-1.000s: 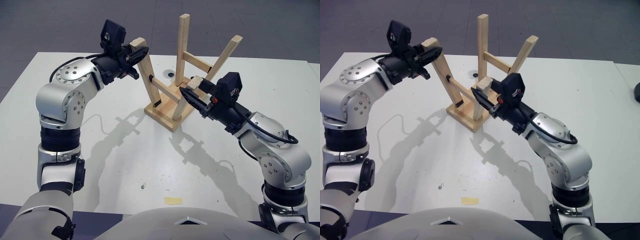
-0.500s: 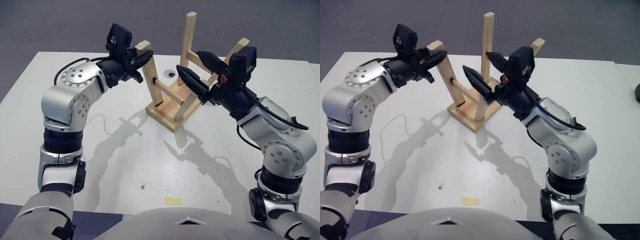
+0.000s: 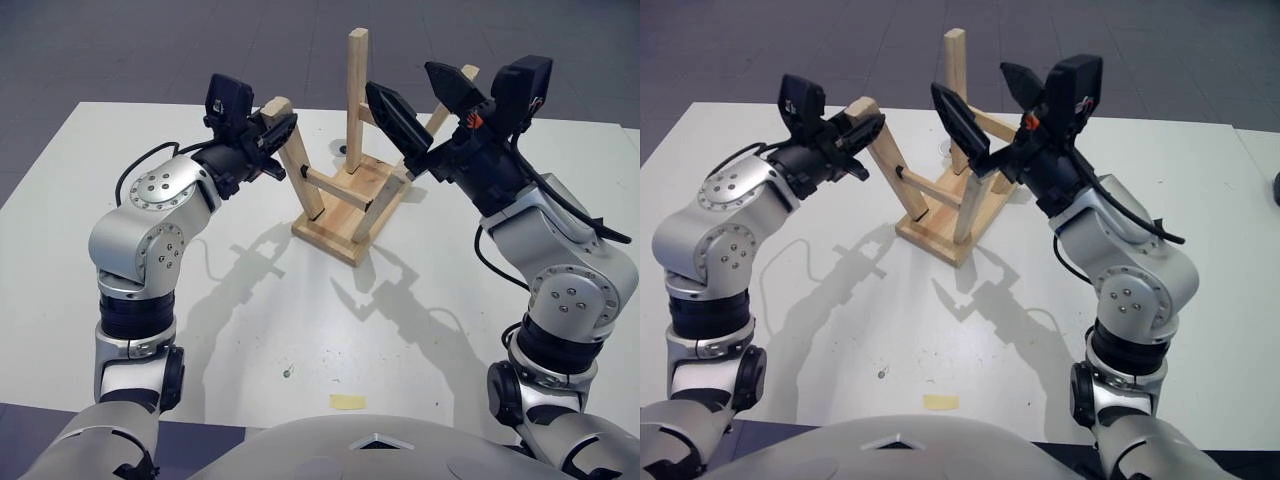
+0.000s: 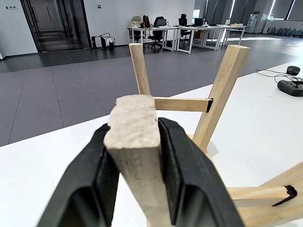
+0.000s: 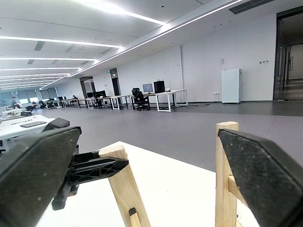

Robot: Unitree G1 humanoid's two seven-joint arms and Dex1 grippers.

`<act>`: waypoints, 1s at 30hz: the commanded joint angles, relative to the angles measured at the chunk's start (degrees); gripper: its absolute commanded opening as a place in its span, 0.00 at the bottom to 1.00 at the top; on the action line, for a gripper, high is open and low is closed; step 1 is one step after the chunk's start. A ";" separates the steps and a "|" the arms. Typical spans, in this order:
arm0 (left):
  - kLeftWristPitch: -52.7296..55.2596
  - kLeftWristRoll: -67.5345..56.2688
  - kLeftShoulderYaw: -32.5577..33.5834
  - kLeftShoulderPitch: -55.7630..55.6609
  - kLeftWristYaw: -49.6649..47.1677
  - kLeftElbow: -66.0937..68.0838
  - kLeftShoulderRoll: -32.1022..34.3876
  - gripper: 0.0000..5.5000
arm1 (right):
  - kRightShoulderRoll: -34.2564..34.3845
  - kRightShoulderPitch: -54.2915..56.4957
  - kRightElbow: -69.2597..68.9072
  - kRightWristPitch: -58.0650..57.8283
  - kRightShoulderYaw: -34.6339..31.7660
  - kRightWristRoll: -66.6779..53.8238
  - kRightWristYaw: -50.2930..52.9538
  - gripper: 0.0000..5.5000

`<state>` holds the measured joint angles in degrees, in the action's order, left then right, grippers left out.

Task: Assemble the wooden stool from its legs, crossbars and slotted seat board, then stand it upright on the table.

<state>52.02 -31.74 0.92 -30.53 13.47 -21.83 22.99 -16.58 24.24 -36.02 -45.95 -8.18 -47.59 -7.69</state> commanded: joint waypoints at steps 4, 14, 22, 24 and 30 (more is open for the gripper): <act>8.19 -3.05 0.35 -2.36 2.30 -3.80 1.75 0.36 | -0.43 1.66 2.12 1.85 0.08 1.51 -0.30 0.98; 6.04 -3.81 5.00 -18.69 2.61 1.30 -0.45 0.65 | 0.91 7.75 4.57 2.93 -1.35 -0.23 1.05 0.98; -8.90 4.67 0.23 -24.77 6.64 21.54 -3.99 0.90 | 2.52 18.91 6.30 3.55 -9.72 -20.58 8.07 0.98; -9.04 7.04 -3.35 -18.99 6.57 23.74 -5.10 0.97 | 1.48 10.12 6.71 0.02 -5.51 -19.43 7.02 0.98; -5.45 7.46 -7.65 -8.79 5.20 17.83 -8.89 0.98 | 1.27 -6.99 8.62 -1.06 7.20 -7.01 6.90 0.98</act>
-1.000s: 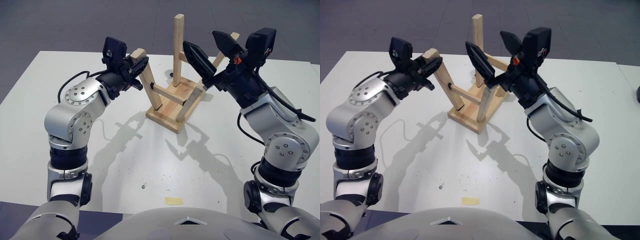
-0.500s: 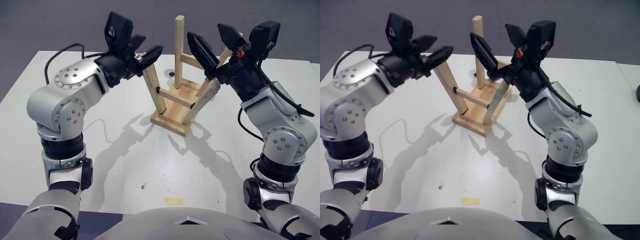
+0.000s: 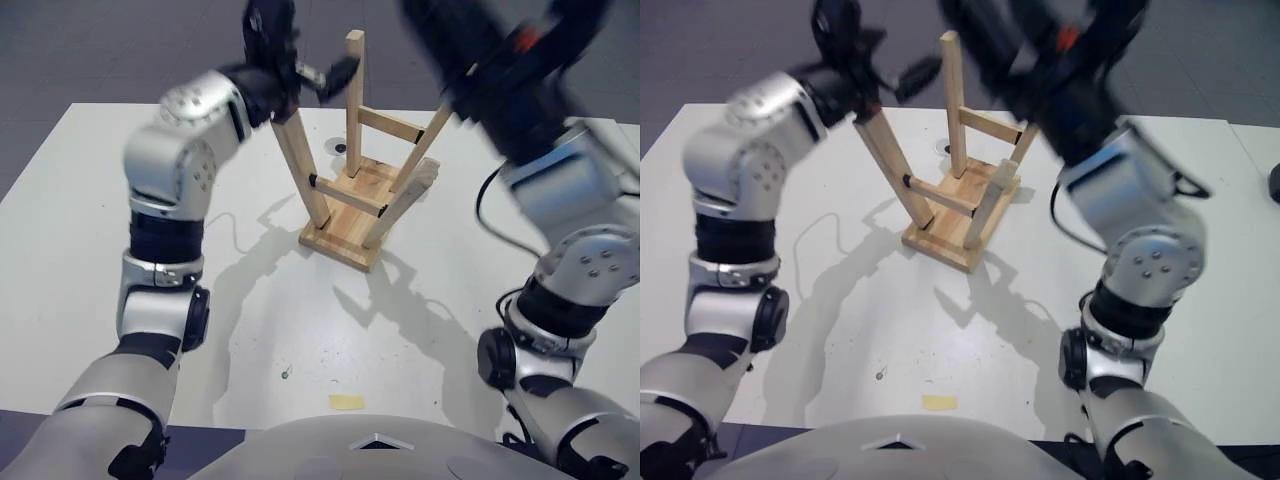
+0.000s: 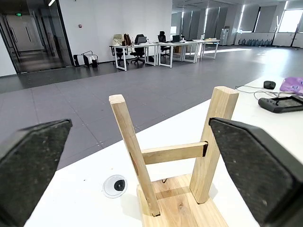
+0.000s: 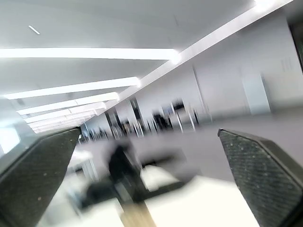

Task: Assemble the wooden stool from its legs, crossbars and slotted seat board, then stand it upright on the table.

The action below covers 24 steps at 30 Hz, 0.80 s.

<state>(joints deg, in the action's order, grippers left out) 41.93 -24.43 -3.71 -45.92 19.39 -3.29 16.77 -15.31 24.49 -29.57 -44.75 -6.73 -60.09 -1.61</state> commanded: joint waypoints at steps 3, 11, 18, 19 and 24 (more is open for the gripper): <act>5.20 0.09 -2.24 6.93 -1.82 -1.89 -3.92 0.98 | 0.78 -6.69 2.20 -0.24 5.31 6.83 0.73 0.98; 6.50 -1.15 1.91 5.64 -4.47 -3.16 -6.08 0.98 | 4.60 2.33 -1.05 6.91 -2.42 0.62 3.50 0.98; 6.81 -7.45 16.08 -9.05 -9.73 -4.15 -5.27 0.98 | 0.54 8.97 2.29 9.93 -11.40 -2.73 9.55 0.98; 6.36 -8.01 18.35 -10.73 -10.74 -4.27 -4.34 0.98 | -0.55 6.03 2.85 9.18 -10.57 -0.08 9.57 0.98; 3.00 -2.43 22.67 -9.64 -12.53 -2.28 5.60 0.98 | -4.24 -13.77 1.97 5.52 -1.68 14.00 8.99 0.98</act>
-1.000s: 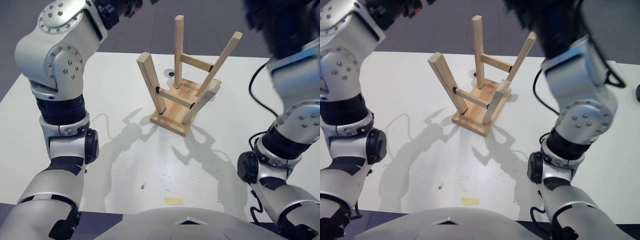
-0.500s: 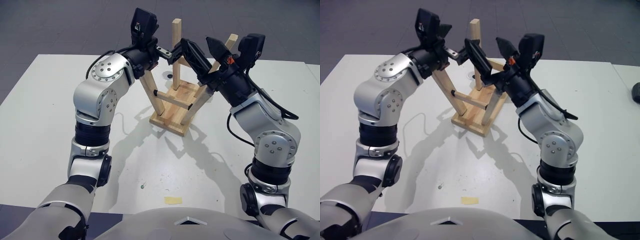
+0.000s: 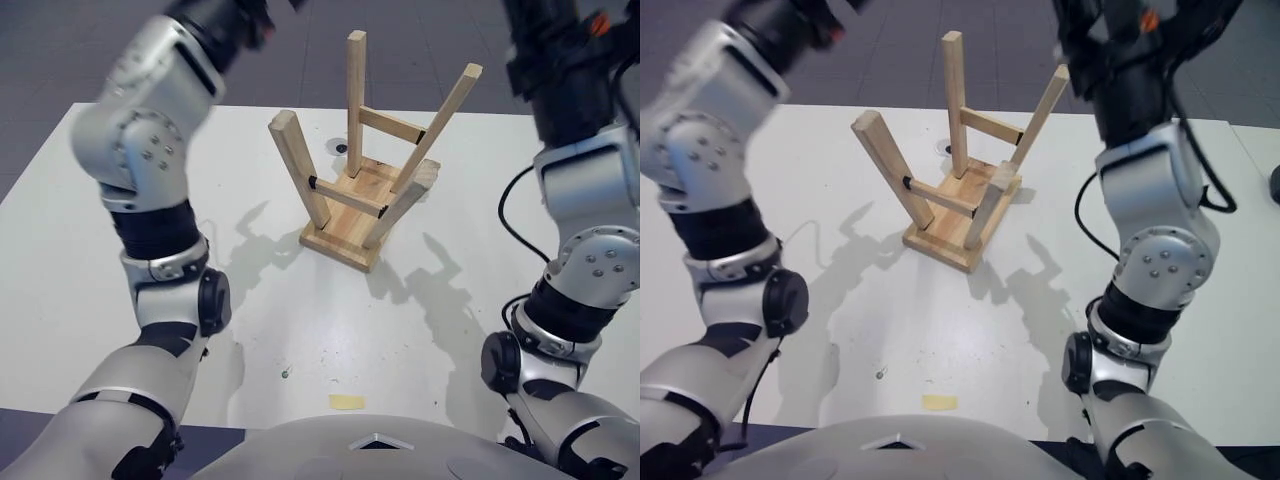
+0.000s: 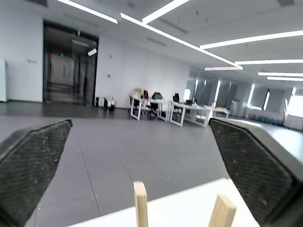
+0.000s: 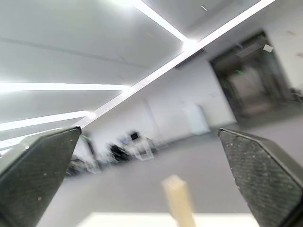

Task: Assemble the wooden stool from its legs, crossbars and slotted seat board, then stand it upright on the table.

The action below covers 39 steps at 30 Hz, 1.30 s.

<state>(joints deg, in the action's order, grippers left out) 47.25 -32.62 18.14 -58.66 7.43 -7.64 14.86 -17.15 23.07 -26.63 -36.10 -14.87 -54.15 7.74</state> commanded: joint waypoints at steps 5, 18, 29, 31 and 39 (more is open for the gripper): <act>-2.93 14.61 -3.36 13.46 -2.76 5.13 11.30 0.98 | -3.95 -13.86 -10.56 -7.25 21.60 4.24 -16.82 0.98; -9.63 17.95 -1.30 31.35 8.31 2.82 21.09 0.98 | -14.94 -27.11 -13.37 -14.13 11.61 -14.99 -33.77 0.98; -42.22 26.20 -14.96 53.63 50.13 15.29 38.44 0.98 | -24.84 -23.86 10.59 -1.80 8.10 6.57 -50.12 0.98; -44.42 26.73 -17.89 47.82 50.07 17.29 34.57 0.98 | -23.73 -19.37 15.75 1.10 10.94 10.80 -52.91 0.98; -43.38 22.87 -23.32 33.45 56.96 23.65 25.77 0.98 | -18.15 -6.01 31.81 3.89 18.09 16.84 -64.34 0.98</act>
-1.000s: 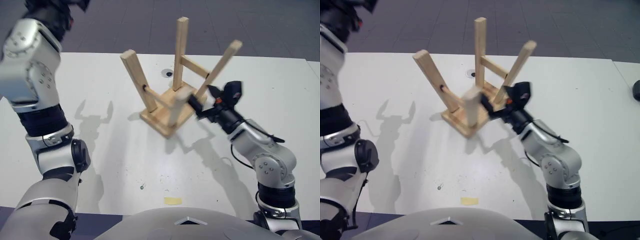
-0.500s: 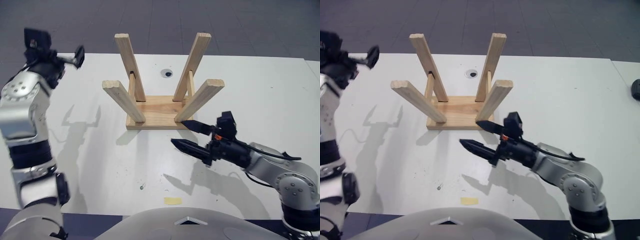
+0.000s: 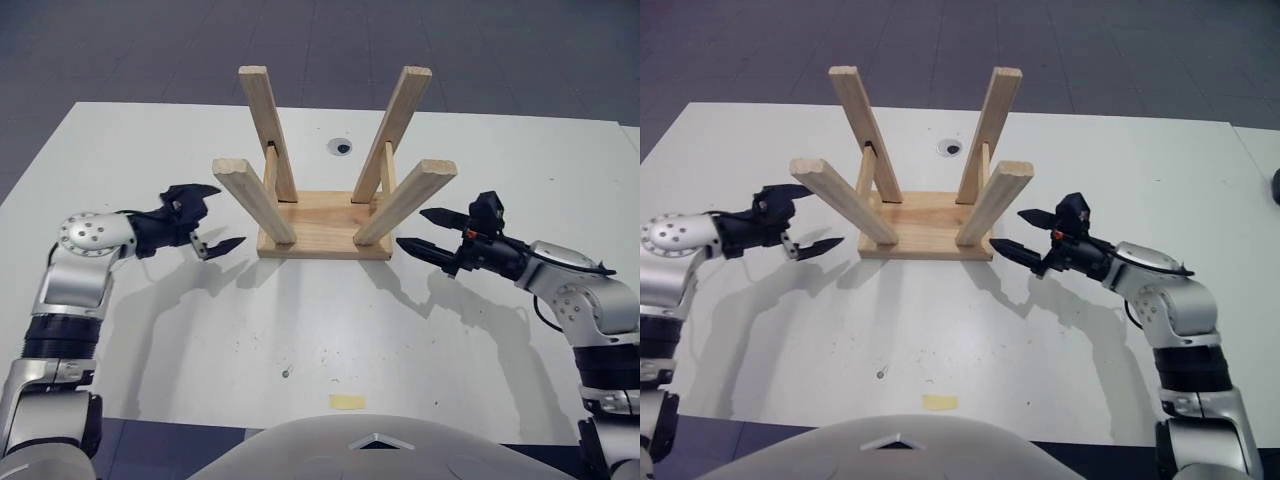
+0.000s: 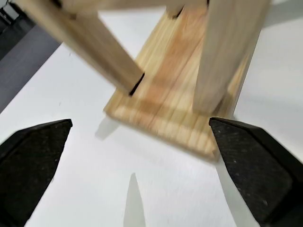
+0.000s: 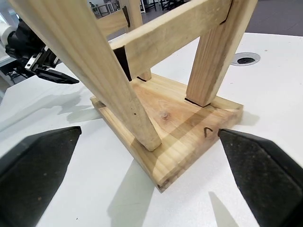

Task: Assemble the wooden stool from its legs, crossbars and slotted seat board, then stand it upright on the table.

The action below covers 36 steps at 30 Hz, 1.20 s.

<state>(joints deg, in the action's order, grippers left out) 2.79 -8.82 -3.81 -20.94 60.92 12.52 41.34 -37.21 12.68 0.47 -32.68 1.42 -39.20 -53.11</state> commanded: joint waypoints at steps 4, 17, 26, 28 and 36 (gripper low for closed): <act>2.86 -1.98 -3.34 -7.35 8.13 7.11 -2.47 0.94 | 5.16 8.02 8.79 0.77 3.45 3.77 -5.95 0.89; 14.04 -7.75 -2.87 -6.72 17.18 2.49 -1.63 0.98 | 6.42 6.66 9.61 -1.47 3.77 6.77 -8.96 0.48; 14.24 -6.54 -4.81 -7.11 14.74 5.54 -4.86 0.90 | 6.30 6.42 9.28 -2.68 3.73 7.56 -10.87 0.32; 16.06 -7.10 -4.78 -6.46 15.39 4.78 -3.88 0.84 | 6.20 5.74 8.49 -3.70 3.52 7.19 -10.87 0.32; 35.35 -21.15 3.45 -4.66 14.12 -6.67 -3.04 0.59 | 5.70 -0.39 1.79 -9.54 0.68 3.37 -8.57 0.30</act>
<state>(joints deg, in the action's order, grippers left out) 32.79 -26.08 -3.08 -25.64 76.84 9.41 38.03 -31.29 14.78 3.44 -37.61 2.91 -33.62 -62.74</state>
